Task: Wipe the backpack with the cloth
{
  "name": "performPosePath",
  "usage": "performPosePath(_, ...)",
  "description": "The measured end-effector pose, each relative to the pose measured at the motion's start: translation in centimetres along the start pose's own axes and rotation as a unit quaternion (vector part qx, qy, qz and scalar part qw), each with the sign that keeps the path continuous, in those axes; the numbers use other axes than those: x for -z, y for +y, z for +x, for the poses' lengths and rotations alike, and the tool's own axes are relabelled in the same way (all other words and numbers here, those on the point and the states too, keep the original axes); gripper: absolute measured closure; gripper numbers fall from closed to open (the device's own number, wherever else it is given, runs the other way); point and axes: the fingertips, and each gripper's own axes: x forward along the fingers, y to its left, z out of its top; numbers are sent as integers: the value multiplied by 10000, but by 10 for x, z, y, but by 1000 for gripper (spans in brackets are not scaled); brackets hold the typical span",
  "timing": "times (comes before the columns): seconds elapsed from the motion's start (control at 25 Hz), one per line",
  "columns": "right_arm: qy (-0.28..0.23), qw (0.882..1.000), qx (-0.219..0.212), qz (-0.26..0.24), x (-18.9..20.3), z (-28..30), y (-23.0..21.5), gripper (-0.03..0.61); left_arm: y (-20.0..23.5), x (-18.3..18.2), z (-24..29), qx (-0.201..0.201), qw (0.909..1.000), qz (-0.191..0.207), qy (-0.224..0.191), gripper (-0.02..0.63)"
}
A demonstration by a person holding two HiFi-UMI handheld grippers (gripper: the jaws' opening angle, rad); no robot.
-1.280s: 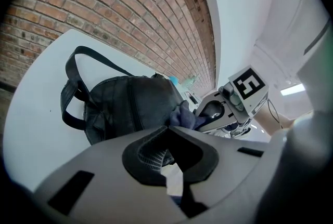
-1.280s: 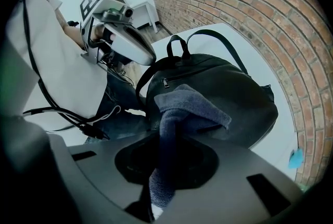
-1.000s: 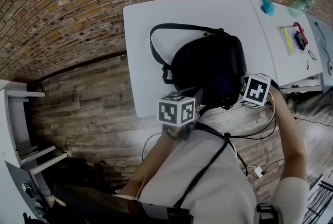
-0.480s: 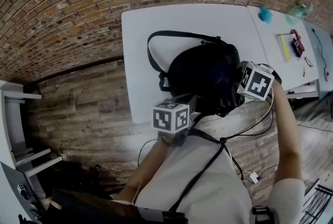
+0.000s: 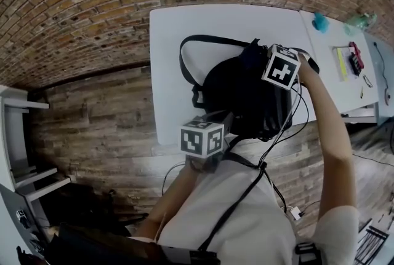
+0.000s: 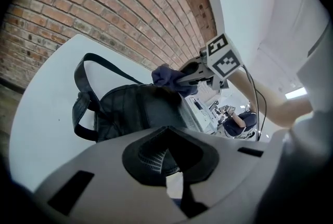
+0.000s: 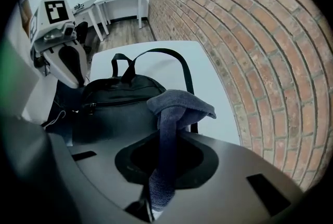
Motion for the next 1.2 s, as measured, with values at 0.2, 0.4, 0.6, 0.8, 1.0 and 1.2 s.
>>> performPosePath(0.2, 169, 9998, -67, 6, -11, 25, -11, 523, 5, -2, -1, -29, 10000, -84, -17, 608)
performPosePath(0.4, 515, 9980, -278, -226, -8, 41, 0, 523, 10, -4, -1, -55, 9999, -154, -40, 609)
performPosePath(0.6, 581, 9969, -469, -264, -5, 39, 14, 523, 15, -4, -2, -86, 9997, -224, -42, 609)
performPosePath(0.8, 614, 9954, -668, -318, -1, 34, 33, 523, 16, -2, -3, -84, 9996, -251, -30, 609)
performPosePath(1.0, 602, 9941, -827, -364, 3, 26, 53, 523, 14, 1, -4, -73, 9997, -227, -16, 608)
performPosePath(1.2, 602, 9928, -938, -428, 5, 19, 71, 523, 10, 6, -6, -41, 9998, -179, 25, 609)
